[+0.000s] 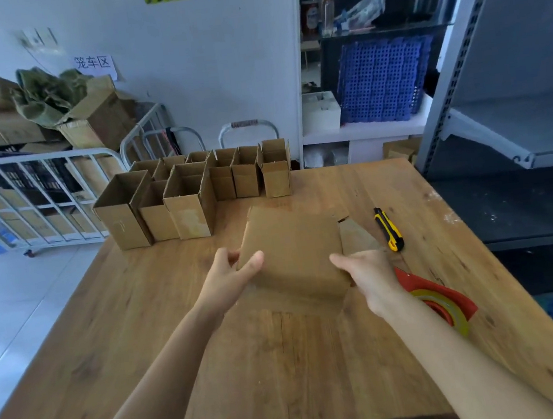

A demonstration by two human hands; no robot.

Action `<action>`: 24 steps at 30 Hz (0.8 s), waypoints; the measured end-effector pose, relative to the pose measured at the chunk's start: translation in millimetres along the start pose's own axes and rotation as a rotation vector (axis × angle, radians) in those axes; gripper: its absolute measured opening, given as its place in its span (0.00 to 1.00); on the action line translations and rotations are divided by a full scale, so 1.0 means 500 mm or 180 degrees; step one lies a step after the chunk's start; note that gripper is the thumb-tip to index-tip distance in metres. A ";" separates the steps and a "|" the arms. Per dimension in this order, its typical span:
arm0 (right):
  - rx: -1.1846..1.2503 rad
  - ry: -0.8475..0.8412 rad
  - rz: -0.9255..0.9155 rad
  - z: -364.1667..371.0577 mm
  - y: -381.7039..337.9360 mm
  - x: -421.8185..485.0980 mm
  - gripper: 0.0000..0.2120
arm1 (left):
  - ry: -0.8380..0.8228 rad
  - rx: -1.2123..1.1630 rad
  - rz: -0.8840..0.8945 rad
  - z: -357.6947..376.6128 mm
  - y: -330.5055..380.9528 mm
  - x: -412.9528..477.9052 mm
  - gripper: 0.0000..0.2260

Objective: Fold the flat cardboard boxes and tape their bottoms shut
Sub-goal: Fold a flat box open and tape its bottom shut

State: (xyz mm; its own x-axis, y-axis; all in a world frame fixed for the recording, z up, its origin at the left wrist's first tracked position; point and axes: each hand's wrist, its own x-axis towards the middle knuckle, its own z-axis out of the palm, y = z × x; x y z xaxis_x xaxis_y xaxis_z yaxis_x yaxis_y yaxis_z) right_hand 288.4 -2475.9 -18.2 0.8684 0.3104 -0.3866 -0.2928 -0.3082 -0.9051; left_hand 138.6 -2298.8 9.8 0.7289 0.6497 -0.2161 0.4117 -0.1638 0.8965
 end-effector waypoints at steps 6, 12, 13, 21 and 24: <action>-0.0698 0.0238 -0.0589 0.014 0.079 -0.042 0.09 | 0.0165 0.0116 -0.0150 0.007 -0.084 -0.017 0.09; -0.1795 0.0306 -0.0884 0.037 0.168 -0.061 0.08 | 0.0104 0.0611 -0.0119 0.034 -0.161 -0.042 0.19; -0.1889 0.0266 -0.0918 0.039 0.181 -0.067 0.08 | 0.0088 0.0645 -0.0141 0.037 -0.165 -0.045 0.21; -0.2251 -0.0461 -0.1053 0.040 0.194 -0.087 0.12 | 0.0140 0.0590 -0.0499 0.047 -0.160 -0.048 0.33; -0.1982 -0.0356 -0.0986 0.025 0.169 -0.079 0.07 | 0.0440 -0.0381 -0.0915 0.060 -0.119 -0.046 0.30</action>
State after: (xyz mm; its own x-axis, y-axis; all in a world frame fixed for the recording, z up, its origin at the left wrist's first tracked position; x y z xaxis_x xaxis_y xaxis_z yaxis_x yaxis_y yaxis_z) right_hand 224.4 -2503.0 -81.5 0.8188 0.5473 -0.1735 0.2739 -0.6379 -0.7198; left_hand 113.8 -2326.4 -50.4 0.5079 0.7525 -0.4194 0.5165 0.1236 0.8473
